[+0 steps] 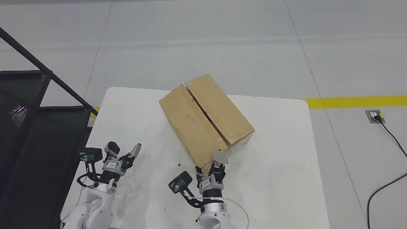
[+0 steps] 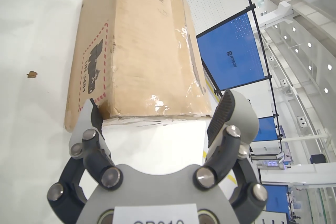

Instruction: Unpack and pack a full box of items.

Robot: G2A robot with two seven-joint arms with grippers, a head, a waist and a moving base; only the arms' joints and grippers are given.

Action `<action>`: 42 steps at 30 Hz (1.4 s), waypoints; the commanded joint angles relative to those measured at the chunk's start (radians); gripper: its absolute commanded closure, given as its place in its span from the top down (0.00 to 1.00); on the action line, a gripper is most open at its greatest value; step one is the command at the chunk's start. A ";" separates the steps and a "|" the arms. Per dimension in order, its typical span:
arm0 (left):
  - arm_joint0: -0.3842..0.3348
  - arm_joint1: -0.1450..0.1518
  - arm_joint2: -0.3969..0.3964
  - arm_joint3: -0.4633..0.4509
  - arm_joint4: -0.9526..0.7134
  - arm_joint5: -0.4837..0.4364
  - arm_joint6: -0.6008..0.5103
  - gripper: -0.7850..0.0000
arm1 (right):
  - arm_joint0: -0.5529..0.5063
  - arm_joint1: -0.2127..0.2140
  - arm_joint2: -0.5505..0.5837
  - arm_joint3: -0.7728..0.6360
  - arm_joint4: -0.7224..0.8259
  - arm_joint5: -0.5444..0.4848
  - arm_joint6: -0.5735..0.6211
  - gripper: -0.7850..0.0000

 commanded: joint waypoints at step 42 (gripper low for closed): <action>0.021 0.002 -0.010 -0.032 0.035 -0.010 -0.015 1.00 | -0.226 0.016 0.343 -0.228 0.344 -0.109 -0.312 1.00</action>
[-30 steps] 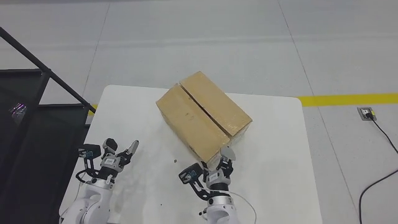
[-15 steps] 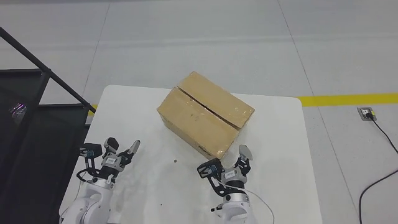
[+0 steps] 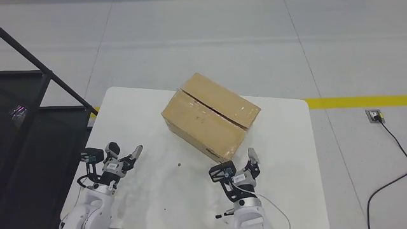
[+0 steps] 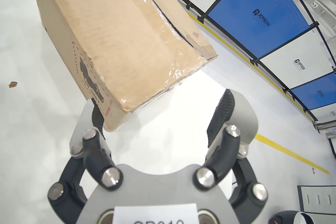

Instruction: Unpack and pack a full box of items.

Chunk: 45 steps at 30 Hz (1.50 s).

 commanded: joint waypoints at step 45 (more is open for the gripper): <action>-0.852 -0.089 0.341 0.874 -0.099 -0.167 -0.180 1.00 | 0.126 0.027 0.457 0.027 1.333 -0.476 -0.006 1.00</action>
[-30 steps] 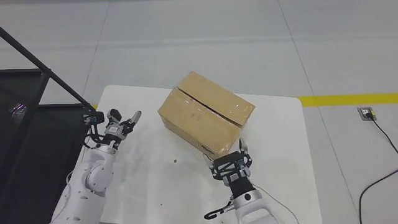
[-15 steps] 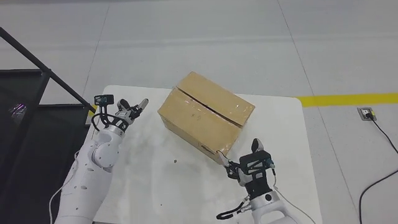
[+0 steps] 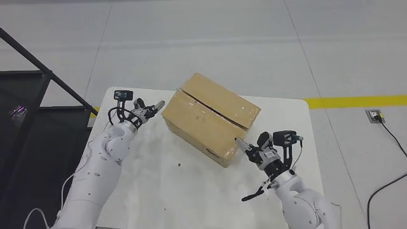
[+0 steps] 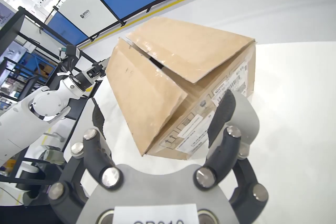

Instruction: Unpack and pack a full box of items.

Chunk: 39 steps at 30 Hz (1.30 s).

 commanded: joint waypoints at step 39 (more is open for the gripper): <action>0.131 0.029 -0.010 -0.112 -0.027 -0.213 0.006 1.00 | 0.237 0.081 0.113 0.296 0.368 -0.071 0.134 1.00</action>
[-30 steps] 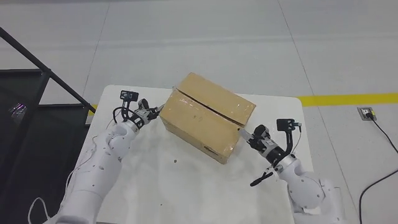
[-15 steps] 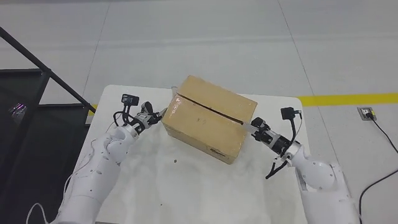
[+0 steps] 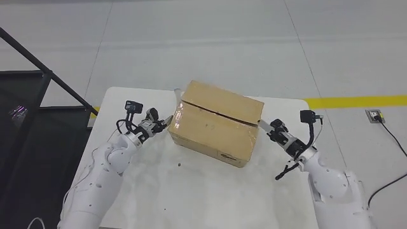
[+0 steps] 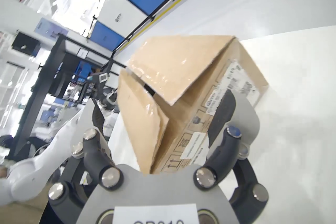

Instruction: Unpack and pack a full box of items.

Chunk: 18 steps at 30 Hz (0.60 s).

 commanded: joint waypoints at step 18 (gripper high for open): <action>0.123 0.041 -0.116 -0.099 -0.056 0.121 -0.006 1.00 | 0.309 -0.034 -0.212 0.369 0.035 0.058 -0.183 1.00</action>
